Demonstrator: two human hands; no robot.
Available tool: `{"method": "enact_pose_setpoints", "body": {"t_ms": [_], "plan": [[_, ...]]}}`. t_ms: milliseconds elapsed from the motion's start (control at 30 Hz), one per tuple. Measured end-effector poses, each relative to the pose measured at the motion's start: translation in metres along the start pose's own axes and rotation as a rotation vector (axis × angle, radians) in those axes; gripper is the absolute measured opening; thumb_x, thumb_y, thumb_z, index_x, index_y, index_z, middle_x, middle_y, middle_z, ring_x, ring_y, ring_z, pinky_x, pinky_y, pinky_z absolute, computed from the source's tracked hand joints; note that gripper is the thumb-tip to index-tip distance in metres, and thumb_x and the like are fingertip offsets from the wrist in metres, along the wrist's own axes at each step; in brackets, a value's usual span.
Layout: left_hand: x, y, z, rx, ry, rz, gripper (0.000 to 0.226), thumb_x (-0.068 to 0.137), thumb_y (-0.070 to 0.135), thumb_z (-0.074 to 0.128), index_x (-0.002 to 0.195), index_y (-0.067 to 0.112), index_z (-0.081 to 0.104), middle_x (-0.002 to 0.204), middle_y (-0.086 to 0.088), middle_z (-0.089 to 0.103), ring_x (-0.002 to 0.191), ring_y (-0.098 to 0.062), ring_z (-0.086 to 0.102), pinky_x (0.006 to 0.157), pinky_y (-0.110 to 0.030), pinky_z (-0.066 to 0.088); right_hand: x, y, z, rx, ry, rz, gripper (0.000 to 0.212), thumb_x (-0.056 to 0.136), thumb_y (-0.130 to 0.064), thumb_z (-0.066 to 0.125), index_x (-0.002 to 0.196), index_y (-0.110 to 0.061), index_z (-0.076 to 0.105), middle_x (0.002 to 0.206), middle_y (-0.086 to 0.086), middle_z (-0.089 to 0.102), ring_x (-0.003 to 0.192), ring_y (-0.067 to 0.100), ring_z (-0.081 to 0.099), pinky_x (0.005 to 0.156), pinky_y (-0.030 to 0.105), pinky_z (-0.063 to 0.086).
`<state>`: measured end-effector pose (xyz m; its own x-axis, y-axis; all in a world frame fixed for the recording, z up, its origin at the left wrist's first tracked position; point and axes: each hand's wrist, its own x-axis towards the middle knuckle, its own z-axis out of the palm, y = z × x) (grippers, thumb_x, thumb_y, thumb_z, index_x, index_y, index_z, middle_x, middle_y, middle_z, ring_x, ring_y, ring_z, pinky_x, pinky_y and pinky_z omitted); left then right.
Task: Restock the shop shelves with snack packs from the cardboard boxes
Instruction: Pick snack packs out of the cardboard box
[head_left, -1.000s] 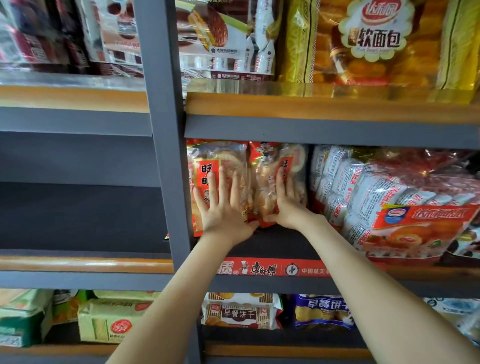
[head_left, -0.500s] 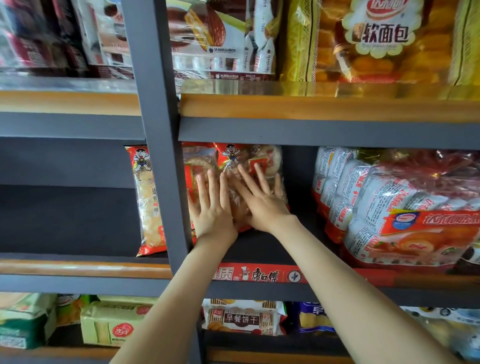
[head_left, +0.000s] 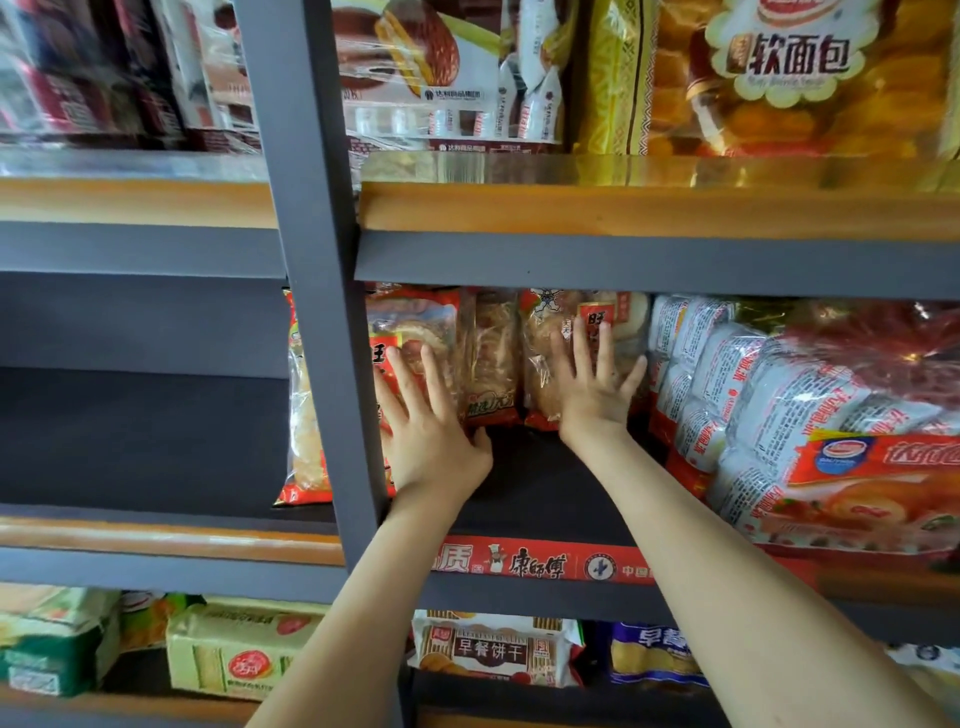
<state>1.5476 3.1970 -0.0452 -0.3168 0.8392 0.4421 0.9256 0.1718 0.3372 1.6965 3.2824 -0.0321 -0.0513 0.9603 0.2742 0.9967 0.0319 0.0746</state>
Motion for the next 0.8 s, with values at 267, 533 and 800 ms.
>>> {"method": "enact_pose_setpoints", "body": {"t_ms": [267,533,800], "plan": [[0.003,0.009,0.012,-0.142,0.012,0.169,0.092,0.091,0.035,0.047,0.15,0.018,-0.023,0.157,-0.006,-0.029,0.142,-0.03,-0.031,0.107,-0.047,-0.024,0.019,0.009,0.002,-0.054,-0.059,-0.086,0.118,0.087,-0.016,0.064,0.137,-0.032,-0.041,0.138,-0.005,-0.053,0.136,0.03,-0.039,0.108,0.071,0.006],[0.006,-0.002,0.024,-0.12,0.027,0.252,0.067,0.098,0.037,0.017,0.149,0.015,-0.021,0.158,-0.007,-0.026,0.141,-0.028,-0.032,0.107,-0.048,-0.022,0.017,-0.008,-0.005,0.037,-0.125,-0.055,0.111,0.09,-0.026,0.062,0.138,-0.023,-0.039,0.146,0.004,-0.046,0.135,0.034,-0.039,0.11,0.069,-0.002],[-0.033,0.002,0.001,-0.14,0.093,0.357,0.062,0.098,0.028,0.041,0.154,0.014,0.017,0.161,-0.017,-0.001,0.148,-0.034,-0.001,0.119,-0.054,0.013,-0.054,-0.014,-0.021,0.301,0.114,-0.234,0.106,0.092,-0.026,0.056,0.137,-0.036,-0.039,0.139,-0.004,-0.053,0.134,0.026,-0.042,0.113,0.061,-0.01]]}}
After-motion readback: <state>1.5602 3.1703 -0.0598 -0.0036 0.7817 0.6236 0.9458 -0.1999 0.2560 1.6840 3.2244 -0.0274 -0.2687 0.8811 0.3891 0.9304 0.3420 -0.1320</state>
